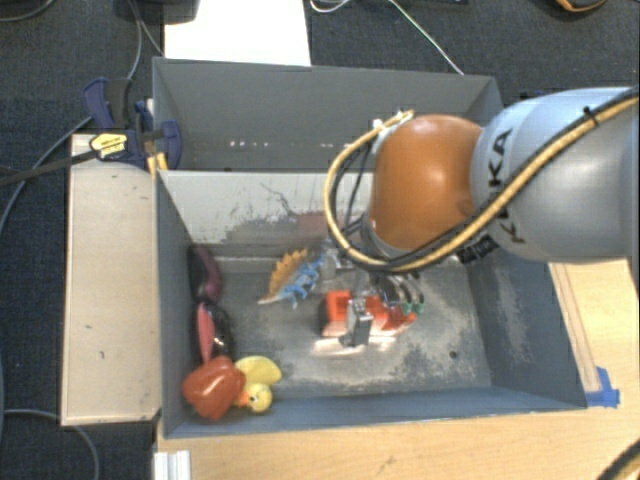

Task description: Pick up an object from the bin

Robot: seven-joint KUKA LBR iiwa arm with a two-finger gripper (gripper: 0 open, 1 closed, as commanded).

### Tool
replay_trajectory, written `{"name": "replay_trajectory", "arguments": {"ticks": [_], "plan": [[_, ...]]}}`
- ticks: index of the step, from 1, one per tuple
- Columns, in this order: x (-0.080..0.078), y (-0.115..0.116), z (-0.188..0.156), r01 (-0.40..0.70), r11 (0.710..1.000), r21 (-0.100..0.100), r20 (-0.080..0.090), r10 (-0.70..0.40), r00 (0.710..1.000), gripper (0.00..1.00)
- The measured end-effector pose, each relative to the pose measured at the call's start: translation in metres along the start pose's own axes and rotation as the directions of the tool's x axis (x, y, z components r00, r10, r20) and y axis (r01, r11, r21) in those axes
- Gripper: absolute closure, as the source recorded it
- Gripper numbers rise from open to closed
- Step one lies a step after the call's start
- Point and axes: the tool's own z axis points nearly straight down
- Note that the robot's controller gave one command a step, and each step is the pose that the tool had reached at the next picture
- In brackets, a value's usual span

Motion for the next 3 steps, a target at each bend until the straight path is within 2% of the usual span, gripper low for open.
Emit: {"name": "replay_trajectory", "arguments": {"ticks": [1, 2, 3], "plan": [[-0.029, -0.019, 0.01, -0.086, 0.996, -0.001, 0.005, 0.086, 0.996, 0.0], [-0.009, -0.056, 0.059, 0.151, 0.988, 0.0, -0.002, -0.151, 0.988, 0.0], [-0.015, -0.078, 0.08, 0.251, 0.968, 0.001, 0.006, -0.251, 0.968, 1.0]]}}
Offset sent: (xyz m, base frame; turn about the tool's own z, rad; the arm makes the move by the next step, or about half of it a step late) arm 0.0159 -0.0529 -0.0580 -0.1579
